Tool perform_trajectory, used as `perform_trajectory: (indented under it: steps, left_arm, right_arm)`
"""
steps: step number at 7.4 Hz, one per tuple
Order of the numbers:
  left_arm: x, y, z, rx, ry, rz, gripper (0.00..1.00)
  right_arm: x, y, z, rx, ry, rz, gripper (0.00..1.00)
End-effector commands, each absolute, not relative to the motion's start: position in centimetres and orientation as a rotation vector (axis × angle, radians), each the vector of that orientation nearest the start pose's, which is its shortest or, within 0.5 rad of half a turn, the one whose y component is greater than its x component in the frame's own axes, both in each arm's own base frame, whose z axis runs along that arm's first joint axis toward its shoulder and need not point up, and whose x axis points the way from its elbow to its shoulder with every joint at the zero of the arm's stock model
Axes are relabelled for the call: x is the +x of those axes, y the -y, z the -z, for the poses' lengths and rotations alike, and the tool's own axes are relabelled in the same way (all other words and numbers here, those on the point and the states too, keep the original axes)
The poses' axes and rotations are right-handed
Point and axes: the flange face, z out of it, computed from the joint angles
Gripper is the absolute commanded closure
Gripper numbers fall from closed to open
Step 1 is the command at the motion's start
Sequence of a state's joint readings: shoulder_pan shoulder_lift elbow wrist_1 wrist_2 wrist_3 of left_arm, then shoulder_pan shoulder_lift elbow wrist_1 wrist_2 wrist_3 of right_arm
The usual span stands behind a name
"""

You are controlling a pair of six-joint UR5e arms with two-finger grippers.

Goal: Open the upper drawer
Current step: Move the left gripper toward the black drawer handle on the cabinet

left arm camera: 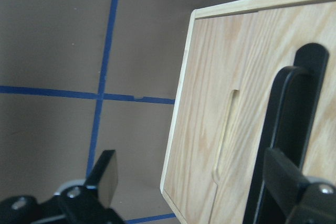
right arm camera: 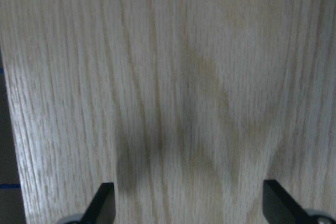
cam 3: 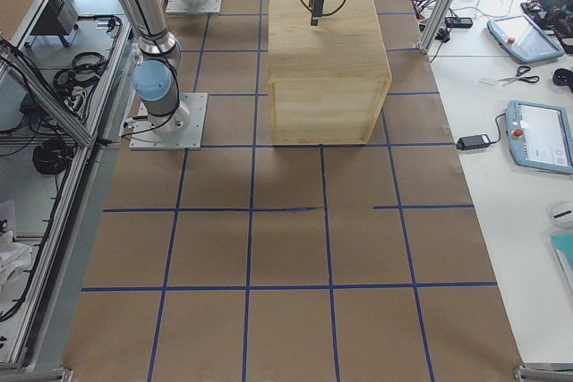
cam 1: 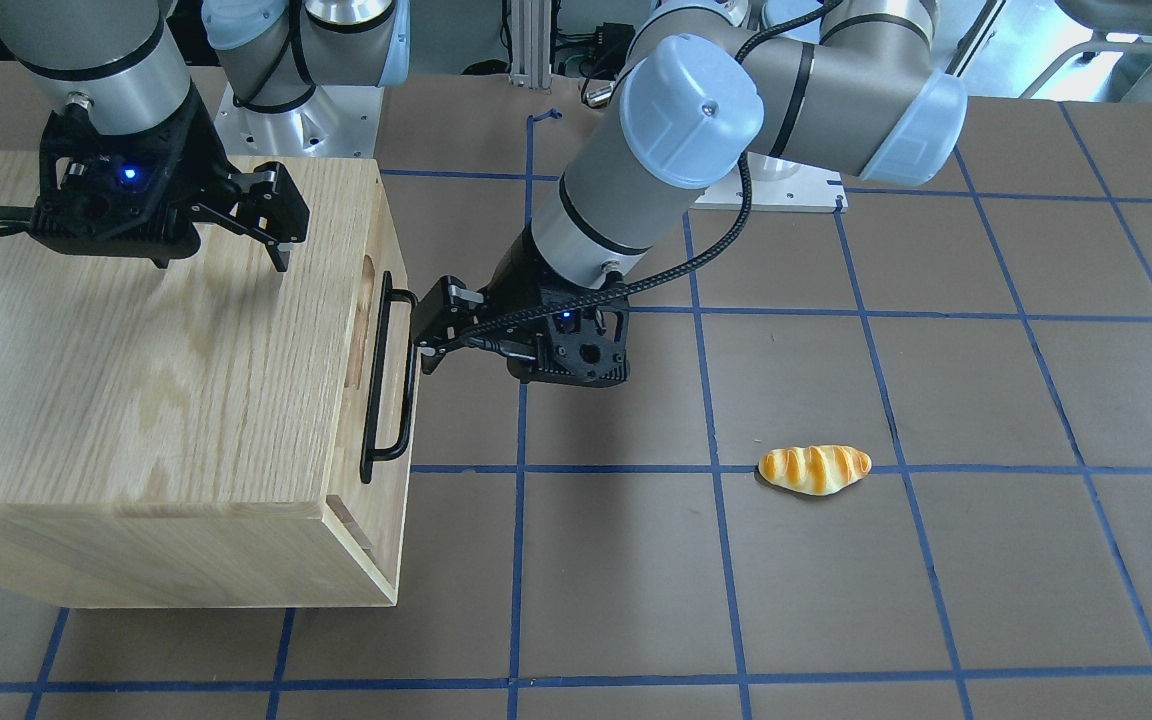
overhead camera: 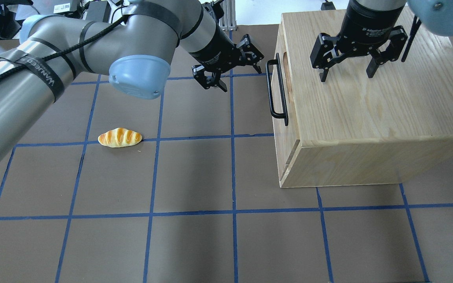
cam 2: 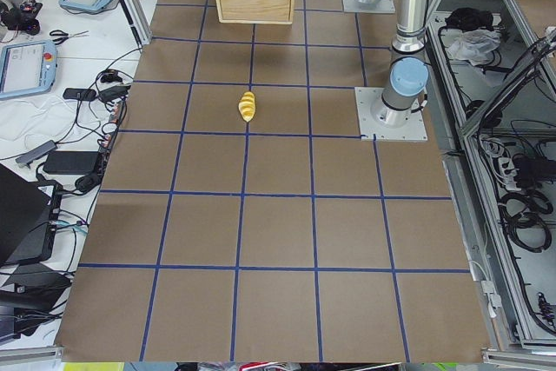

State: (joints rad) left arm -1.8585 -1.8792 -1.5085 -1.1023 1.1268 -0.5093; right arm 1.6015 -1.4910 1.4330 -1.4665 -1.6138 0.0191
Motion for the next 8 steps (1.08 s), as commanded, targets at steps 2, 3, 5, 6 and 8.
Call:
perform_trajectory:
  steps: [2,3,5,6,8]
  left_arm:
    - [-36.5,55.0,-38.9,-0.270,-3.637,0.021,0.00]
    - [-36.6,55.2,-38.2,-0.258,-3.633,0.005,0.00]
    - [-36.9,55.3,-38.1,-0.265,-3.643,0.035,0.00]
    - [-36.9,55.3,-37.7,-0.263,-3.639,0.025,0.00]
    - [-36.7,55.2,-36.9,-0.241,-3.634,0.012,0.00]
  right_arm:
    - [14.5,51.6,-50.5,-0.019,-3.185,-0.072,0.00]
    - [14.5,51.6,-50.5,-0.019,-3.185,-0.072,0.00]
    - [14.4,51.6,-50.5,-0.016,-3.185,-0.072,0.00]
    - [14.4,51.6,-50.5,-0.016,-3.185,-0.072,0.00]
    - [14.5,51.6,-50.5,-0.021,-3.185,-0.072,0.00]
